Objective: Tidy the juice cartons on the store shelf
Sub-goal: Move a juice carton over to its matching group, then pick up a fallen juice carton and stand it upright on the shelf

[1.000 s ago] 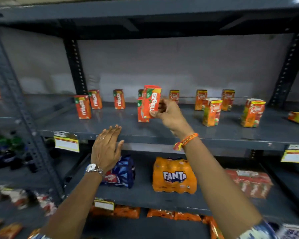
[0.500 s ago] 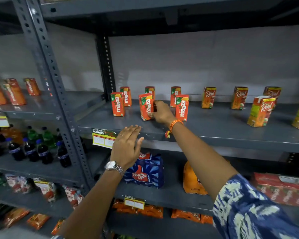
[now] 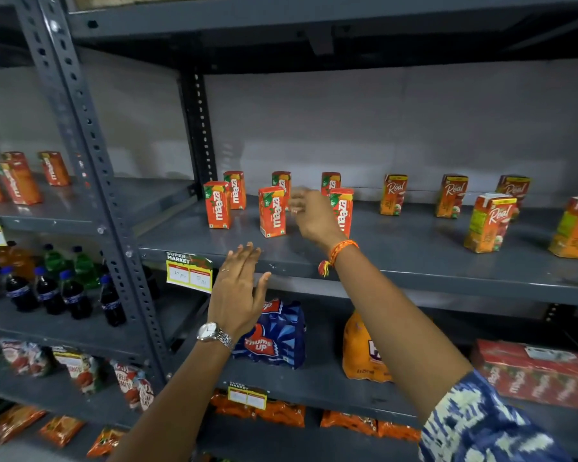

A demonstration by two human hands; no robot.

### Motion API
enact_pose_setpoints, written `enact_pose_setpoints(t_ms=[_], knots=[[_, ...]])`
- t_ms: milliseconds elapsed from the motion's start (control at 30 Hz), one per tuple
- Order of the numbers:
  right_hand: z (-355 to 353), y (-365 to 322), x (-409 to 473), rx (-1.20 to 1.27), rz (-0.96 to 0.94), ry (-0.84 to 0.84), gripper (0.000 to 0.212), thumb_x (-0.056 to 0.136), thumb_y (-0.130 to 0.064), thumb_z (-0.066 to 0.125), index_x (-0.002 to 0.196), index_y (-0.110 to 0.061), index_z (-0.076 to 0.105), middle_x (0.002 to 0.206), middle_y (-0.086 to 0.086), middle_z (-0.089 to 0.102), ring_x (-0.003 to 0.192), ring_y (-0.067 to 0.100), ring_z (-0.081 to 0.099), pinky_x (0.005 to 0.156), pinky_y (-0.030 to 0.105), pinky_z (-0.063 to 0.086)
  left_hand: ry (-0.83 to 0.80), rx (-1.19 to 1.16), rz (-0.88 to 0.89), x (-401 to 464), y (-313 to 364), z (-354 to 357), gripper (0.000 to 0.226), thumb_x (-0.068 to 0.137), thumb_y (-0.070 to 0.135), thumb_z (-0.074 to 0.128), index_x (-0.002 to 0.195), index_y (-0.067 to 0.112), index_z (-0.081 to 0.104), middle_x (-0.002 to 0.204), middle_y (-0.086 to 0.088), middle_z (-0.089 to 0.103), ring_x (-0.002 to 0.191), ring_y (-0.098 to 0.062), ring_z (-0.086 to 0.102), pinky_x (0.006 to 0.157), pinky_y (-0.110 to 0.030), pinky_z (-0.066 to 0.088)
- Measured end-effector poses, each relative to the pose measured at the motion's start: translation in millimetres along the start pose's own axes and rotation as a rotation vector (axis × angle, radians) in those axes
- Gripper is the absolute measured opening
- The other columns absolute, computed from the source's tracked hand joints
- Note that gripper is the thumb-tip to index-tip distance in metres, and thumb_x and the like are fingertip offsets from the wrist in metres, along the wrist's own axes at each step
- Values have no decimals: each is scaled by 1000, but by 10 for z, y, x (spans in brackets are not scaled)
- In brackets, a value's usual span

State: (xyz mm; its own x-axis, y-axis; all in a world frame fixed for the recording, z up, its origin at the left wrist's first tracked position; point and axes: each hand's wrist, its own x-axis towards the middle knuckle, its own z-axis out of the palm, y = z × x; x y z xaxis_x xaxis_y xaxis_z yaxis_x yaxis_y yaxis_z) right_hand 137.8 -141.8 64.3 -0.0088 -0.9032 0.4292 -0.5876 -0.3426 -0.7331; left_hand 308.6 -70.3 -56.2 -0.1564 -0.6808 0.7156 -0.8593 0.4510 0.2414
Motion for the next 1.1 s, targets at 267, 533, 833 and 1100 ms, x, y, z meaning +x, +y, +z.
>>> enact_pose_setpoints(t_ms=[267, 533, 833, 1100], knots=[[-1332, 79, -514, 182, -221, 392, 32, 90, 7, 51, 116, -2, 68, 112, 15, 71, 101, 23, 67, 91, 24, 53, 46, -6, 155, 32, 789, 351, 48, 97, 37, 45, 134, 10, 60, 137, -9, 61, 128, -27, 57, 113, -42, 39], [-3046, 860, -1115, 183, -48, 797, 36, 86, 17, 44, 111, 2, 66, 102, 17, 71, 89, 16, 67, 80, 19, 56, 44, -81, 307, 148, 2105, 940, 48, 98, 41, 42, 132, 11, 61, 134, -7, 64, 123, -26, 61, 112, -39, 38], [-4564, 1977, -1673, -478, 372, 889, 25, 90, -7, 56, 110, 7, 63, 114, 28, 67, 111, 43, 61, 96, 40, 46, 55, -87, 273, 198, 2929, 1298, 48, 98, 40, 40, 125, 11, 67, 125, -8, 69, 115, -27, 66, 104, -40, 44], [-4866, 2524, -1765, -789, 841, 458, 58, 93, -24, 55, 142, 3, 40, 152, 25, 34, 141, 42, 29, 113, 51, 30, 84, -52, 221, 179, 2931, 1407, 52, 101, 43, 31, 127, 14, 65, 127, -7, 68, 117, -26, 64, 103, -41, 41]])
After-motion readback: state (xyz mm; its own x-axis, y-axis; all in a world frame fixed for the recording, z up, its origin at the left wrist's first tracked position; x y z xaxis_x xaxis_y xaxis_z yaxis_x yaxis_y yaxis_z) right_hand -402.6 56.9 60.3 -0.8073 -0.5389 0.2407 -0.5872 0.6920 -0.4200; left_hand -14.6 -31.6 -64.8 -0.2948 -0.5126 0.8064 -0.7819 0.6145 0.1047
